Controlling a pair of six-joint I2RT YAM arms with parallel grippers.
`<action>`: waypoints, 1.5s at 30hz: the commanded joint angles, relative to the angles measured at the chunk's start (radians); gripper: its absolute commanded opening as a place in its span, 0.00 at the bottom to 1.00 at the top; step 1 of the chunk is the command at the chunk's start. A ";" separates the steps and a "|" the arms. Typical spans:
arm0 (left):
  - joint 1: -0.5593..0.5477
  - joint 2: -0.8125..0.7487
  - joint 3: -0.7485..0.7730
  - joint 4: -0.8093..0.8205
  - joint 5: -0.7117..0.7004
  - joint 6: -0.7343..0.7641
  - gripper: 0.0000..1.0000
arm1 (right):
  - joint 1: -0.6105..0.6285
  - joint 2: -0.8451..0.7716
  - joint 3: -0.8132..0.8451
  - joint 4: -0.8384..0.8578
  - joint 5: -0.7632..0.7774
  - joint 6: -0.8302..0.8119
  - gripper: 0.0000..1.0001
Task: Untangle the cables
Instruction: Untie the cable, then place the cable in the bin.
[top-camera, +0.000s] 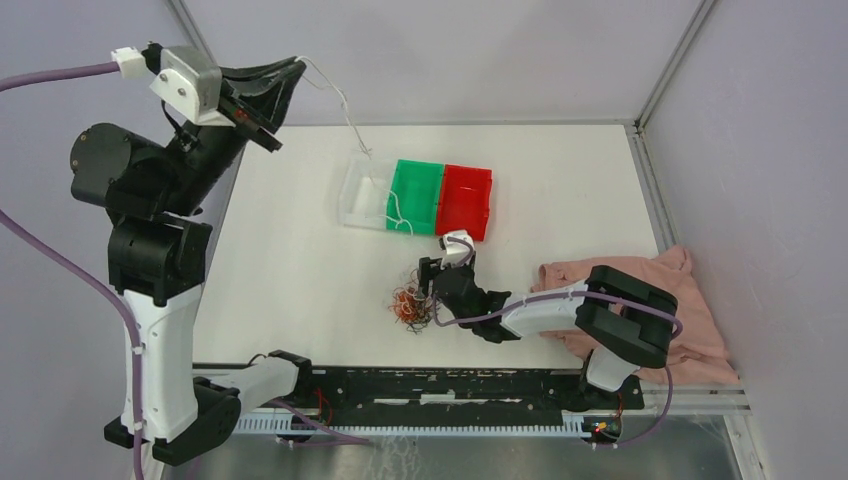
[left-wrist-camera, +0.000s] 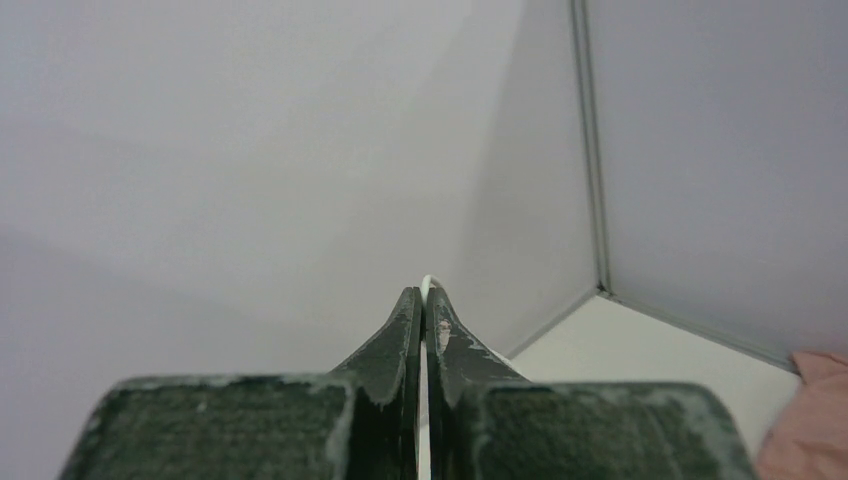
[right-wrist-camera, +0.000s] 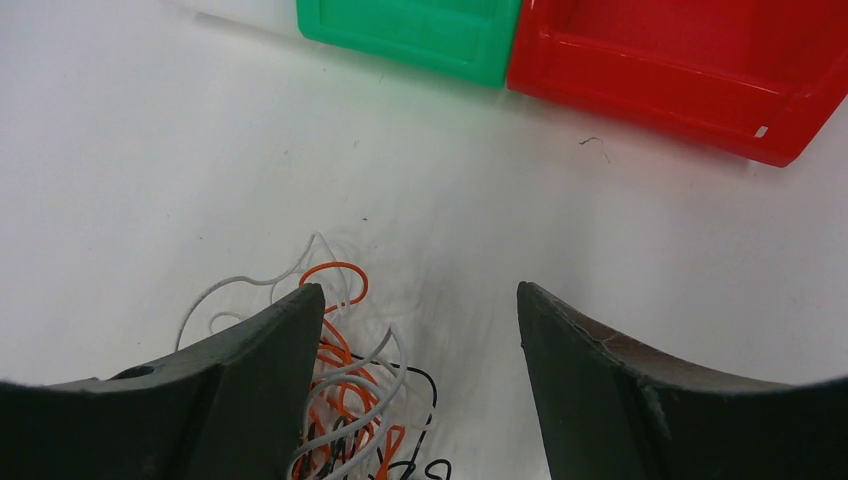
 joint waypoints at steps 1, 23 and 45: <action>-0.002 -0.015 0.005 0.228 -0.256 0.049 0.03 | -0.001 -0.036 -0.017 0.034 0.011 0.024 0.77; -0.001 0.019 0.017 0.187 -0.352 0.194 0.03 | -0.019 -0.101 -0.006 -0.001 -0.121 0.017 0.75; -0.001 -0.092 -0.453 0.077 -0.083 0.085 0.03 | -0.221 -0.371 0.245 -0.429 -0.378 -0.052 0.88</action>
